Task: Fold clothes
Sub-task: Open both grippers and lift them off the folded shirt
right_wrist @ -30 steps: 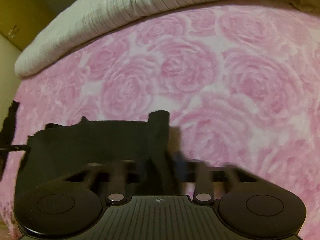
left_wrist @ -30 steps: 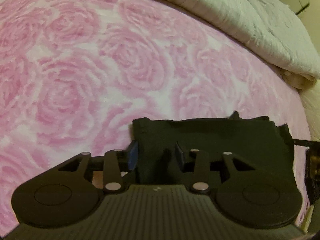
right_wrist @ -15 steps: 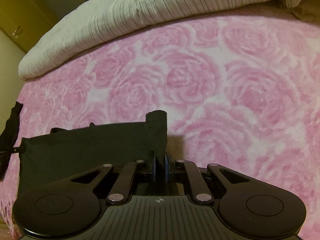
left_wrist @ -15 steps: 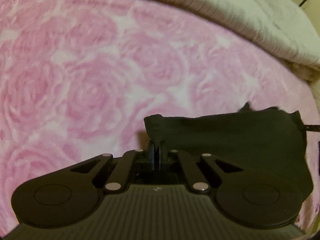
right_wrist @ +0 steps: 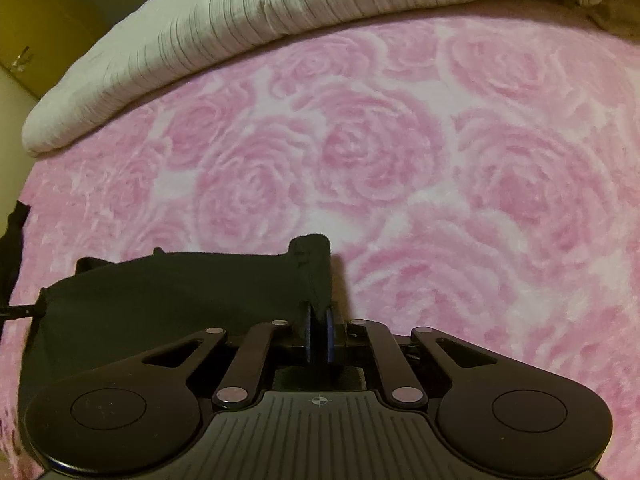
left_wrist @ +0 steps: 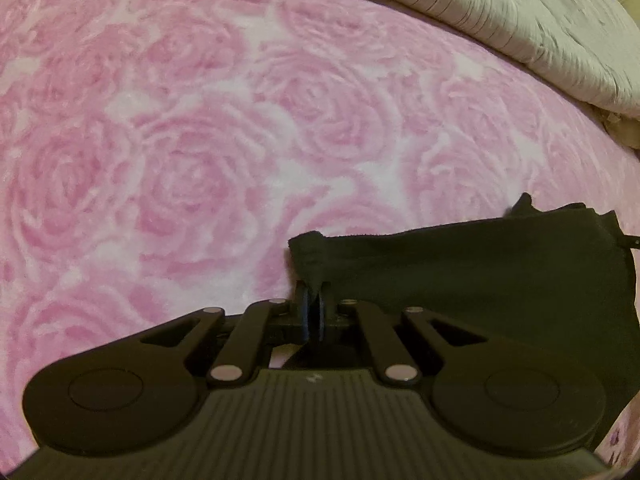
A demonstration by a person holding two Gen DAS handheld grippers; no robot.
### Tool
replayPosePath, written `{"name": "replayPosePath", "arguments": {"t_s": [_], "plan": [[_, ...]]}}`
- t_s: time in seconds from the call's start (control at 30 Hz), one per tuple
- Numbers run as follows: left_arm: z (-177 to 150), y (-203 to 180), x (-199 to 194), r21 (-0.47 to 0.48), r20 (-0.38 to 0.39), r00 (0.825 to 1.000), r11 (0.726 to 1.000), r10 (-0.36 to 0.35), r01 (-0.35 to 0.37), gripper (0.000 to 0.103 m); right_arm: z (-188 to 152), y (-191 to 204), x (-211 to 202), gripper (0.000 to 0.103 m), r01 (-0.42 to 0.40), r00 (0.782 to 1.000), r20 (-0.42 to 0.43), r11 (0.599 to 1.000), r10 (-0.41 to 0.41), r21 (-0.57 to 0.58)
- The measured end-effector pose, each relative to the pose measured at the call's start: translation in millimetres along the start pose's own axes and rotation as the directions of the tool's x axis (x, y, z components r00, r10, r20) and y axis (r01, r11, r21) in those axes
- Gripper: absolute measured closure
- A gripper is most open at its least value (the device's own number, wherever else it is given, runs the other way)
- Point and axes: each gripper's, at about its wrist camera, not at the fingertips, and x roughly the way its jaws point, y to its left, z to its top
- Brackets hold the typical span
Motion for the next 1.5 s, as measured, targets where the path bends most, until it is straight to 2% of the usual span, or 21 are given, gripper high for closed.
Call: {"name": "replayPosePath", "arguments": {"t_s": [0.03, 0.07, 0.13, 0.2, 0.27, 0.4, 0.47, 0.57, 0.63, 0.7, 0.8, 0.93, 1.07, 1.17, 1.3, 1.5], "plan": [[-0.8, -0.5, -4.5, 0.000, 0.005, 1.000, 1.000, 0.008, -0.008, 0.091, -1.6, 2.7, -6.0, 0.092, 0.023, 1.000, 0.010, 1.000, -0.023, -0.012], [-3.3, 0.9, -11.3, -0.003, 0.013, 1.000, 1.000, 0.025, -0.025, 0.088, -4.4, 6.2, -13.0, 0.083, 0.048, 0.999, 0.022, 0.999, -0.047, -0.022], [-12.3, 2.2, -28.2, 0.004, 0.030, 0.998, 0.999, 0.052, -0.052, 0.087, -15.6, 13.3, -31.1, 0.078, 0.088, 0.995, 0.050, 0.996, -0.086, -0.027], [-25.7, 1.2, -48.3, 0.030, 0.049, 0.997, 0.997, 0.067, -0.069, 0.087, -34.5, 19.8, -52.0, 0.076, 0.083, 0.994, 0.067, 0.997, -0.084, 0.007], [-45.0, 0.9, -66.5, 0.054, 0.037, 0.999, 0.998, 0.028, -0.030, 0.087, -56.6, 30.7, -67.2, 0.076, 0.058, 0.996, 0.065, 0.997, -0.061, 0.056], [-97.7, -27.3, -85.7, 0.156, -0.025, 0.997, 0.985, -0.075, 0.078, 0.087, -114.6, 44.2, -77.9, 0.076, 0.006, 1.000, -0.016, 0.993, -0.004, 0.119], [-122.3, -34.8, -80.2, 0.207, -0.088, 0.995, 0.976, -0.048, 0.066, 0.087, -143.6, 47.8, -76.7, 0.076, -0.005, 0.997, -0.074, 0.988, 0.016, 0.152], [-159.1, -45.6, -70.8, 0.285, -0.180, 0.984, 0.957, 0.004, 0.048, 0.087, -177.4, 43.0, -72.7, 0.076, 0.033, 0.991, -0.133, 0.984, -0.010, 0.172], [-175.2, -49.2, -70.2, 0.324, -0.209, 0.977, 0.946, 0.037, 0.033, 0.089, -189.5, 38.0, -76.8, 0.076, 0.037, 0.991, -0.132, 0.979, -0.010, 0.200], [-181.0, -48.2, -76.4, 0.348, -0.203, 0.977, 0.937, 0.066, 0.010, 0.089, -190.7, 38.4, -83.0, 0.076, 0.055, 0.990, -0.138, 0.979, -0.028, 0.198], [-179.7, -39.4, -86.8, 0.318, -0.199, 0.973, 0.947, 0.120, -0.052, 0.085, -185.4, 49.6, -90.6, 0.076, 0.135, 0.979, -0.174, 0.981, -0.110, 0.140], [-176.9, -36.7, -111.9, 0.331, -0.156, 0.977, 0.940, 0.147, -0.088, 0.086, -183.3, 69.4, -103.7, 0.075, 0.108, 0.987, -0.139, 0.982, -0.086, 0.157], [-173.2, -40.5, -130.6, 0.364, -0.145, 0.978, 0.927, 0.153, -0.091, 0.086, -183.7, 105.2, -105.6, 0.051, 0.042, 0.991, -0.132, 0.983, -0.018, 0.181], [-172.1, -38.8, -140.8, 0.408, -0.152, 0.976, 0.910, 0.154, -0.080, 0.086, -185.2, 137.0, -102.1, 0.050, -0.001, 0.990, -0.139, 0.985, 0.026, 0.175], [-169.9, -27.6, -147.5, 0.456, -0.153, 0.978, 0.888, 0.144, -0.059, 0.086, -192.1, 179.8, -92.6, 0.049, -0.016, 0.990, -0.131, 0.980, 0.042, 0.196], [-166.1, 8.8, -147.4, 0.548, -0.159, 0.985, 0.836, 0.067, 0.031, 0.086, -203.0, 249.8, -80.4, 0.048, -0.008, 0.994, -0.103, 0.976, 0.031, 0.217]]}}
